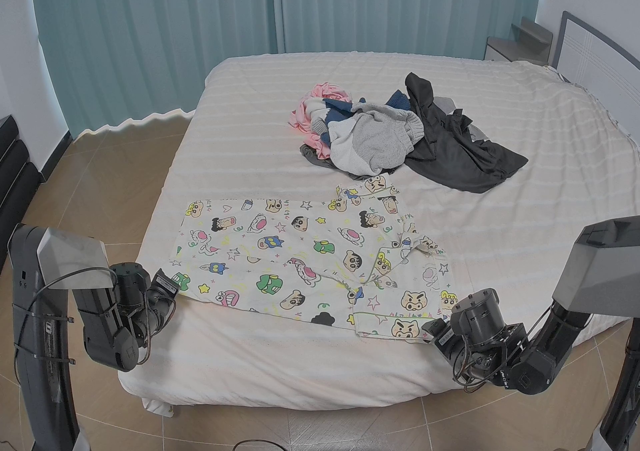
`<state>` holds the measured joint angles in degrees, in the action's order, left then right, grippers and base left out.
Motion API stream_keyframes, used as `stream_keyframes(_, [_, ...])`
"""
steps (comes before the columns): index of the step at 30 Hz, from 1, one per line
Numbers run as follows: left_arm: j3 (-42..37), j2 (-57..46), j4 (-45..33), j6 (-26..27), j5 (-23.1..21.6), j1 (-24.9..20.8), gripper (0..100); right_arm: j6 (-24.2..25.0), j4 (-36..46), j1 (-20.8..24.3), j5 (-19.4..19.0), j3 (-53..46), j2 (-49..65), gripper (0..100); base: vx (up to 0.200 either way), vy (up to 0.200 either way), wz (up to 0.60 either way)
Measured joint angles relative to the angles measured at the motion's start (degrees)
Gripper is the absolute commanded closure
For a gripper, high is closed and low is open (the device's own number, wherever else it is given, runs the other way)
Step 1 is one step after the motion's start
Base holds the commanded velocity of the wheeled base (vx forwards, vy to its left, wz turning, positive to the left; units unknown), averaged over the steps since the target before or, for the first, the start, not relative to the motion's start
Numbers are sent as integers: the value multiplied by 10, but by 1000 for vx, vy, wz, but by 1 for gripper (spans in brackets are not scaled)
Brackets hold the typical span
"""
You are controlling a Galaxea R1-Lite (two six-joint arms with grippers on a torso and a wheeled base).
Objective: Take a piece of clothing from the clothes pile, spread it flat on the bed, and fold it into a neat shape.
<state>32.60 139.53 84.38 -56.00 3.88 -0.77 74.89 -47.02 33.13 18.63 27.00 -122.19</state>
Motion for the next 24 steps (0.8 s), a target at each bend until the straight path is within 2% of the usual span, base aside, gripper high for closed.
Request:
stream_keyframes(7, [-9, -1, 1, 0, -1, 3, 100, -30, -38, -10, 18, 2, -32, 0, 0, 0, 0])
stream_keyframes(17, [-10, -1, 1, 0, -1, 3, 100, -79, -89, -14, 20, 3, -50, 0, 0, 0, 0])
stream_keyframes(24, [-9, -1, 1, 0, -2, 3, 100, -131, -164, -19, 20, 3, -78, 0, 0, 0, 0])
